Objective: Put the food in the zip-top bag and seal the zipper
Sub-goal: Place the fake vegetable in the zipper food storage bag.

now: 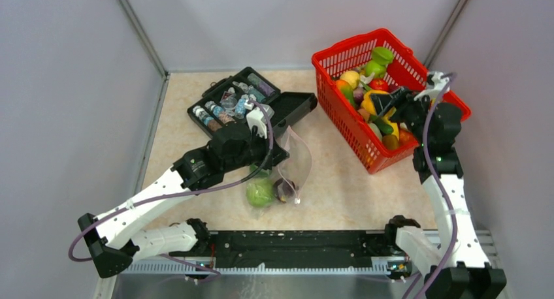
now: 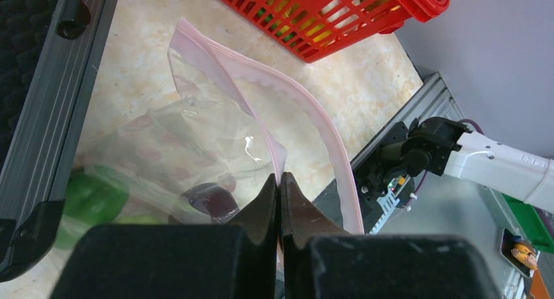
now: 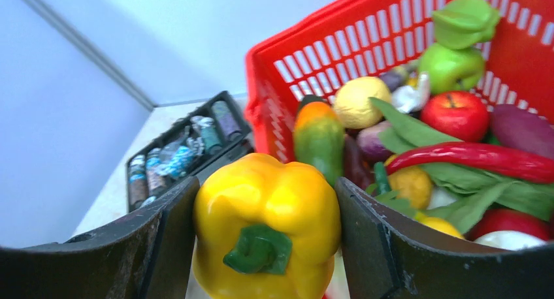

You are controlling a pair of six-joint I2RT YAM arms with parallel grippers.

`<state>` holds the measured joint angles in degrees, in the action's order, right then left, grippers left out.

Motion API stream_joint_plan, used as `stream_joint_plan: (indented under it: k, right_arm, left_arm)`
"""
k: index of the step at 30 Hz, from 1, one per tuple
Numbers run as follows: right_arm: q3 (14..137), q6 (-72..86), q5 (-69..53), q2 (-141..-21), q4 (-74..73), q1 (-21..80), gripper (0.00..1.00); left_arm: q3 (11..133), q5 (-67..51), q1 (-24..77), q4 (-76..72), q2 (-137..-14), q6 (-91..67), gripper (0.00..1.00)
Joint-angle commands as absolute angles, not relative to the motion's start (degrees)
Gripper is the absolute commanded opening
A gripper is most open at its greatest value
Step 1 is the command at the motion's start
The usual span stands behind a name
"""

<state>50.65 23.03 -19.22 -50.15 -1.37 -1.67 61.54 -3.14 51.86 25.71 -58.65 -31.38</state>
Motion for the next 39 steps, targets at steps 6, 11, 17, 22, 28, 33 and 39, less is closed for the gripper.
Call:
stream_joint_plan:
  k: [6,11,17,22,28,33,39]
  right_arm:
    - [45.5,34.9,-43.0,-42.7,14.1,-1.9,0.46]
    - [42.3,38.9,-56.5,-42.1,21.3,-0.4,0.46]
    - [42.0,33.2,-62.0,-42.9,14.2,7.9,0.46]
    - [41.3,31.4,-61.6,-41.3,14.4,16.2,0.46]
    - [42.1,27.3,-54.3,-43.5,9.2,22.7,0.46]
    - [42.9,26.9,-47.3,-46.6,9.8,27.2,0.45]
    - [44.0,25.3,-43.0,-50.6,9.4,31.1,0.45]
  left_arm:
    - [62.6,-2.9,52.0,24.1,-59.0,-31.0,0.0]
    - [62.6,-2.7,52.0,23.6,-59.3,-31.2,0.0]
    - [62.9,-2.9,52.0,23.3,-59.9,-31.2,0.0]
    - [63.0,-2.9,51.9,23.1,-60.2,-31.2,0.0]
    - [63.6,-3.7,51.9,23.0,-60.7,-30.9,0.0]
    - [63.7,-4.2,51.9,23.4,-61.1,-30.8,0.0]
    - [64.0,-4.0,51.9,23.6,-61.0,-30.7,0.0]
